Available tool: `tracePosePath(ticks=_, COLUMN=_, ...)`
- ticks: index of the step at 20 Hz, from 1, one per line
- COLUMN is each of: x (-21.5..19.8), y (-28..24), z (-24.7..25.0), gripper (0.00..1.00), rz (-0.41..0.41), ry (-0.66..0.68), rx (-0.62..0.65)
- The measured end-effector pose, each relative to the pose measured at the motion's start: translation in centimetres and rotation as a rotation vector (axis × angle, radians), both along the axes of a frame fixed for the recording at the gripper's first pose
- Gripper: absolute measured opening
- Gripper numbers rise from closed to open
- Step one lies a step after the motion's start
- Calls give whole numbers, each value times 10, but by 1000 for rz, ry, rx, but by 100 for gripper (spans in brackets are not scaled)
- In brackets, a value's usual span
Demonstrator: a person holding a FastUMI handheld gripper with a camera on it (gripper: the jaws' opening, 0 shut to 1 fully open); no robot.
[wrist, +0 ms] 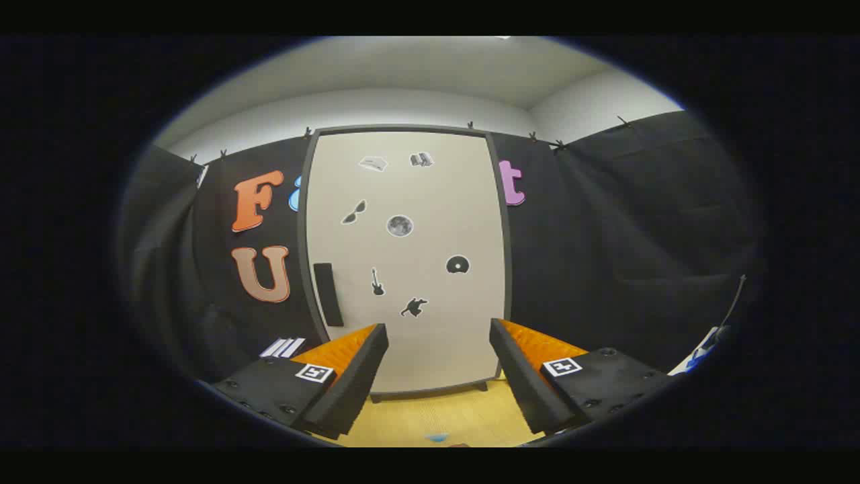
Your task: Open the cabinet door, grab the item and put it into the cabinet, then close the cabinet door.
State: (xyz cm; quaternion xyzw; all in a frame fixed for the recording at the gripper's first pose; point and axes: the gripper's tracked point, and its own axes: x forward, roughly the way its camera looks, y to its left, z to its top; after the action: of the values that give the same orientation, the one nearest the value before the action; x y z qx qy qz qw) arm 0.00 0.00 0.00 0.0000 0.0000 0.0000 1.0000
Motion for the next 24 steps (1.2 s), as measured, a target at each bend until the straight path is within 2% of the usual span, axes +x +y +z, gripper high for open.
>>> tracePosePath(ticks=19, x=-6, y=-3, z=-8, gripper=98, rz=-7, ry=7, rx=8)
tracePosePath(ticks=24, x=6, y=26, z=-7, gripper=98, rz=45, ry=8, rx=-14)
